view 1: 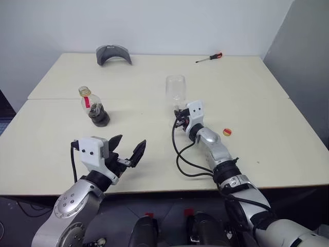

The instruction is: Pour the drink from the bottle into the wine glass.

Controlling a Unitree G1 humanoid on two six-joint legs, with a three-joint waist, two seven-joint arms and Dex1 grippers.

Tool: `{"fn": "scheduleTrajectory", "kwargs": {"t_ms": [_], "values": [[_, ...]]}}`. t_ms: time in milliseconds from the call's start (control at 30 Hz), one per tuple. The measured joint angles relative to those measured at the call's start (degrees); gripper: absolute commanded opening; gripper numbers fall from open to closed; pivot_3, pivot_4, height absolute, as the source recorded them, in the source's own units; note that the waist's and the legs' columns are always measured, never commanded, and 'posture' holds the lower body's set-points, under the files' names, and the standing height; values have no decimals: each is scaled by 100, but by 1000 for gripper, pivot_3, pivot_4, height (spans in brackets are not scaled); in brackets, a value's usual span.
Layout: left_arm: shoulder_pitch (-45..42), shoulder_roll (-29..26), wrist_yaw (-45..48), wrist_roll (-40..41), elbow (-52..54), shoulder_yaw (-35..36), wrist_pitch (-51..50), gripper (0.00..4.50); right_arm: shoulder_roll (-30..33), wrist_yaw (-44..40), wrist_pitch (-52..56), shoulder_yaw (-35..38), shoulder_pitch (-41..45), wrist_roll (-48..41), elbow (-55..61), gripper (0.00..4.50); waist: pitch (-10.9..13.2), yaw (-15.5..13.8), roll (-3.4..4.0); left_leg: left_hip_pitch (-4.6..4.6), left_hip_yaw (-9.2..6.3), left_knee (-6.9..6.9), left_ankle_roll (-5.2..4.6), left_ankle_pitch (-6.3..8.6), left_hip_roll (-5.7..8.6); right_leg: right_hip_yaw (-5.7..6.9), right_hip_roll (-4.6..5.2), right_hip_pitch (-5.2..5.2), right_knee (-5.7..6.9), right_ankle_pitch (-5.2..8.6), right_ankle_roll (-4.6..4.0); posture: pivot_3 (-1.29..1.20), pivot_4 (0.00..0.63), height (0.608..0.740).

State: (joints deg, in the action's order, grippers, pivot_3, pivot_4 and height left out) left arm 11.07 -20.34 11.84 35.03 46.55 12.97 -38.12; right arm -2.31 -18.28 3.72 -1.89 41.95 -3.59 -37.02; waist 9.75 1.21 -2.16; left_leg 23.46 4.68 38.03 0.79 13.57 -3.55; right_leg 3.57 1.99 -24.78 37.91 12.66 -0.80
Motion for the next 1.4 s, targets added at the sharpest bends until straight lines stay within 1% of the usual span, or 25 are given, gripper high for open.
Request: {"fn": "scheduleTrajectory", "kwargs": {"t_ms": [167,333,567,700,867,967,1033,1067,1233,1333,1367,1400], "values": [[-3,2,-8,-11,0,-23,7,4500,122,-54,687,-113,-248,1,650,109,4,-6,6,-48,-6,-10,2,2,-3,9,4,49,-20,6,-8,0,150,740],[-49,2,-9,-17,-2,-33,10,4500,106,-28,883,-115,-108,-1,656,109,10,1,15,-47,-4,-19,3,3,-6,13,6,49,-33,7,-9,0,150,740],[-178,-2,-118,-5,-3,-33,-21,4500,-127,25,630,-48,346,-28,41,109,18,36,17,-39,1,-38,6,5,-6,13,4,39,-34,4,-2,0,150,740],[-197,-1,-203,5,6,-48,-56,4500,-301,87,365,-48,548,5,-341,109,18,37,16,-41,6,-97,5,4,-4,13,-2,38,-80,-5,11,0,150,740],[-254,1,-312,35,47,-129,-143,4500,-474,123,4,-95,769,44,-783,109,18,39,15,-39,10,-119,21,14,-5,11,-5,36,-93,7,-2,0,150,740],[-271,-3,-368,52,48,-128,-150,4500,-482,127,-183,-140,833,105,-969,109,18,38,15,-38,11,-118,30,21,-4,10,-4,37,-96,15,9,0,150,740],[-271,-11,-376,63,48,-128,-152,4500,-471,131,-283,-158,840,157,-1047,835,18,39,15,-39,13,-116,30,22,-4,10,-3,38,-97,15,10,0,150,740],[-272,-14,-380,70,51,-128,-152,4500,-449,132,-310,-166,840,203,-1086,1094,18,39,15,-39,12,-115,31,22,-4,11,-2,39,-97,15,10,0,150,740],[-275,-15,-393,74,60,-128,-152,4500,-368,113,-319,-165,821,236,-1202,2736,18,40,15,-41,8,-112,30,21,-6,14,-3,39,-92,15,10,0,150,740],[-282,-15,-392,74,61,-128,-152,4500,-315,100,-320,-165,791,235,-1191,3794,18,40,16,-41,9,-113,30,21,-6,14,-3,39,-93,15,10,0,150,740],[-289,-15,-391,74,61,-129,-152,4500,-295,83,-319,-165,749,234,-1144,4082,18,39,15,-40,9,-114,30,21,-6,13,-3,39,-94,15,10,0,150,740],[-297,-16,-388,74,60,-129,-152,4500,-277,57,-313,-167,672,231,-1046,4082,18,39,15,-40,10,-114,30,21,-5,13,-3,39,-95,15,10,0,150,740]]}}
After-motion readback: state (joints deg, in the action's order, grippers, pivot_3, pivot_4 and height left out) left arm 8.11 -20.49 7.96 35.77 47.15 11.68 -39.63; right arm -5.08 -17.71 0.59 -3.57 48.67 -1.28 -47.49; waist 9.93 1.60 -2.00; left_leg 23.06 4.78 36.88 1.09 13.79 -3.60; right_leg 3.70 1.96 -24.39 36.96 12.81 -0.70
